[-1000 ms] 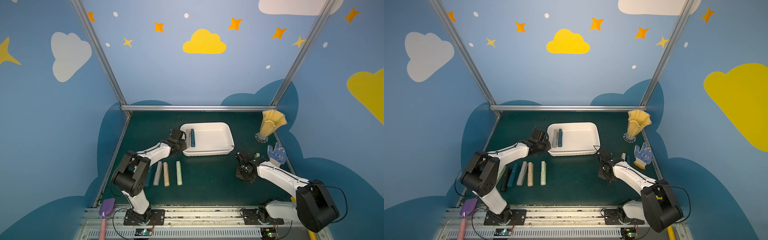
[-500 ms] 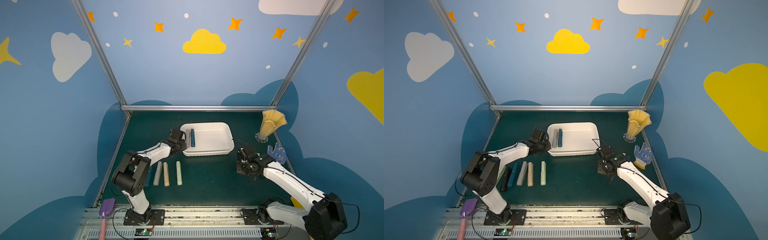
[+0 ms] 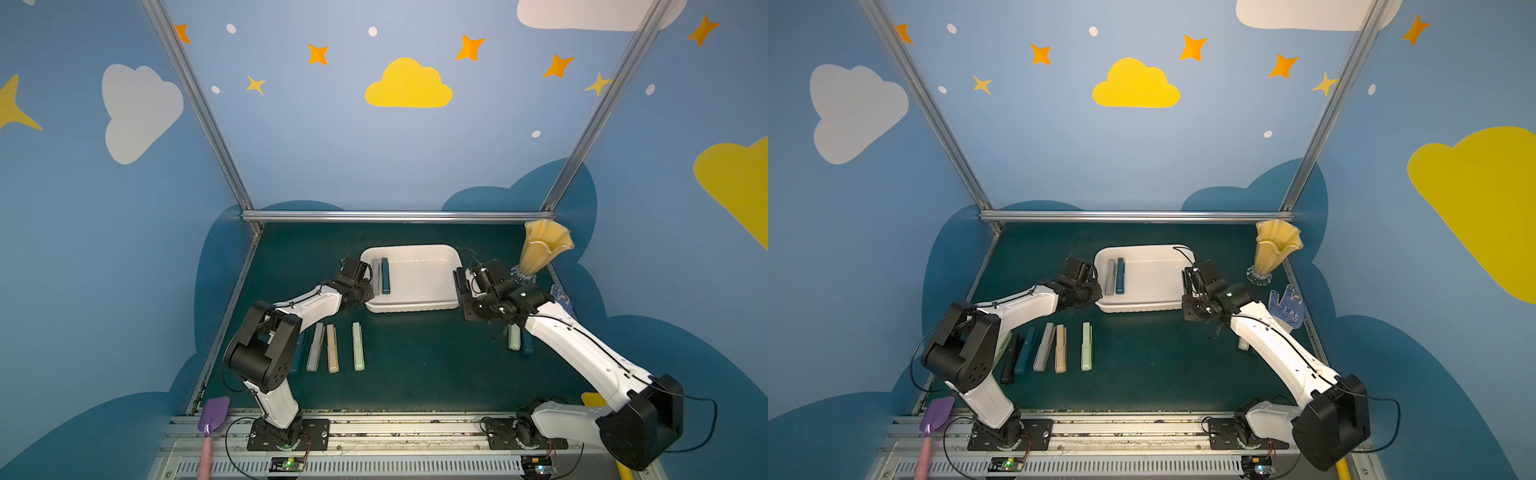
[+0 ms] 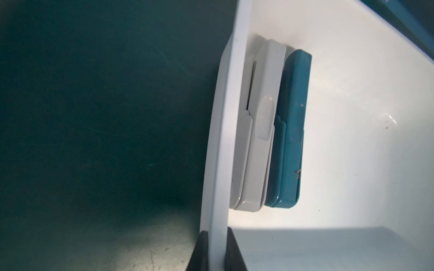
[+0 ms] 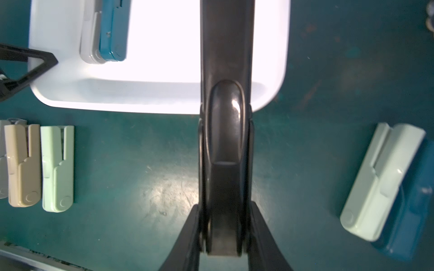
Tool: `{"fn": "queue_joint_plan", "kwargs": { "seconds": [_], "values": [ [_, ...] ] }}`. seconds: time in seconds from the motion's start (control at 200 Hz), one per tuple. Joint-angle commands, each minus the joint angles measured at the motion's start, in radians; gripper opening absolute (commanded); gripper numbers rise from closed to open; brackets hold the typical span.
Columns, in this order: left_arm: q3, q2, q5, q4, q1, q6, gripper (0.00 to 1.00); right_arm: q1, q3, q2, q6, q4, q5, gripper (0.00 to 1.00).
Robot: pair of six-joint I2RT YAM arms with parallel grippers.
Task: Put the pruning pliers into the storage box
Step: Pick up the pruning pliers from the center of the board, then place the pruning pliers in the storage box.
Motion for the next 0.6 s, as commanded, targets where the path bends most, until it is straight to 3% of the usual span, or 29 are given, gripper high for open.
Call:
{"fn": "queue_joint_plan", "kwargs": {
  "seconds": [0.0, 0.335, 0.591],
  "values": [
    [0.018, 0.019, -0.007, 0.024, -0.001, 0.010, 0.13, 0.004, 0.068, 0.079, -0.032, 0.075, -0.059, 0.24],
    [0.037, 0.018, -0.025, 0.020, -0.004, 0.003, 0.13, 0.023, 0.374, 0.452, -0.078, 0.126, -0.173, 0.23],
    [0.023, 0.005, -0.029, 0.040, -0.010, -0.011, 0.13, 0.049, 0.515, 0.641, -0.041, 0.093, -0.133, 0.22]
  ]
}}
